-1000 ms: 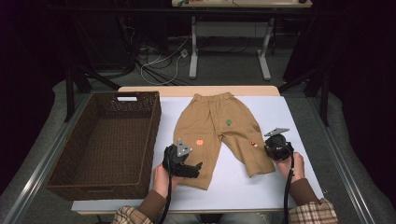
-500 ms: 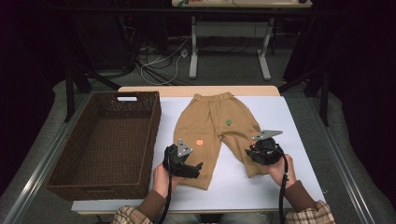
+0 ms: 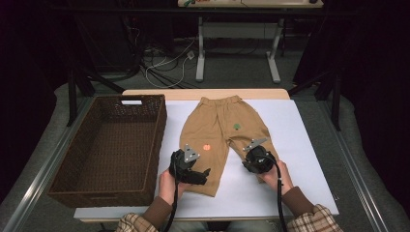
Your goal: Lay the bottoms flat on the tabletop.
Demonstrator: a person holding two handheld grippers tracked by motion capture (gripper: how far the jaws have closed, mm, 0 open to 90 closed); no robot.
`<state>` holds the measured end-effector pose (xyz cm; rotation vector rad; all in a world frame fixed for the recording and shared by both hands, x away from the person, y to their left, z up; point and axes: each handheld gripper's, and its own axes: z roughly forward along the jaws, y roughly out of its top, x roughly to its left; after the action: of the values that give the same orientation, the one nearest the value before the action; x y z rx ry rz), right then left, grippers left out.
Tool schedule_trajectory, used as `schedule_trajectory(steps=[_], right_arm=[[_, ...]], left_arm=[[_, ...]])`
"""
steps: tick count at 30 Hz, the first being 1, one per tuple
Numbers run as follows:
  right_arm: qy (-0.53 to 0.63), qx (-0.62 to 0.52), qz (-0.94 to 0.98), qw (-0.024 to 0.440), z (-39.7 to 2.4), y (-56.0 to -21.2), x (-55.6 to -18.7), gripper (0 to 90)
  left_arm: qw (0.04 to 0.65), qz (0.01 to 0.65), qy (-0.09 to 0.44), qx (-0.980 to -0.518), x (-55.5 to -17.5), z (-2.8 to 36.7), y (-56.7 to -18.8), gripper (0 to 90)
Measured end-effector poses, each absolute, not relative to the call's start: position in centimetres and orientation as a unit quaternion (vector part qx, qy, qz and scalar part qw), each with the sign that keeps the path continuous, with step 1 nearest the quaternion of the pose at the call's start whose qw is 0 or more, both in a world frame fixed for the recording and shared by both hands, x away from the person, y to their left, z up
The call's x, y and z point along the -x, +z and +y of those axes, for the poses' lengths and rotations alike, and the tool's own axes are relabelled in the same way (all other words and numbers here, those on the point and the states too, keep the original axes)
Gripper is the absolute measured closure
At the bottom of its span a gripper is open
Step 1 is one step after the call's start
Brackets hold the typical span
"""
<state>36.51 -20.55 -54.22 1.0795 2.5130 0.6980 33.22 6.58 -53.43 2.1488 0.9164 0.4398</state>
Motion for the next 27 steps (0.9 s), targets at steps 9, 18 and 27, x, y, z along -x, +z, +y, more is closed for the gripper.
schedule_trajectory(steps=[9,18,27], right_arm=[[0.251,-0.381,0.876,0.155,-20.8,-54.3,-36.5,89.5],[0.297,-0.386,0.866,0.117,-20.3,-53.4,-35.8,89.4],[0.314,-0.394,0.859,0.092,-19.7,-53.7,-35.8,84.9]], left_arm=[[0.373,0.357,0.172,-0.839,-33.2,6.6,-53.4,8.7],[0.374,0.354,0.171,-0.84,-33.2,6.6,-53.4,8.7],[0.376,0.349,0.166,-0.842,-33.1,6.4,-53.4,8.7]])
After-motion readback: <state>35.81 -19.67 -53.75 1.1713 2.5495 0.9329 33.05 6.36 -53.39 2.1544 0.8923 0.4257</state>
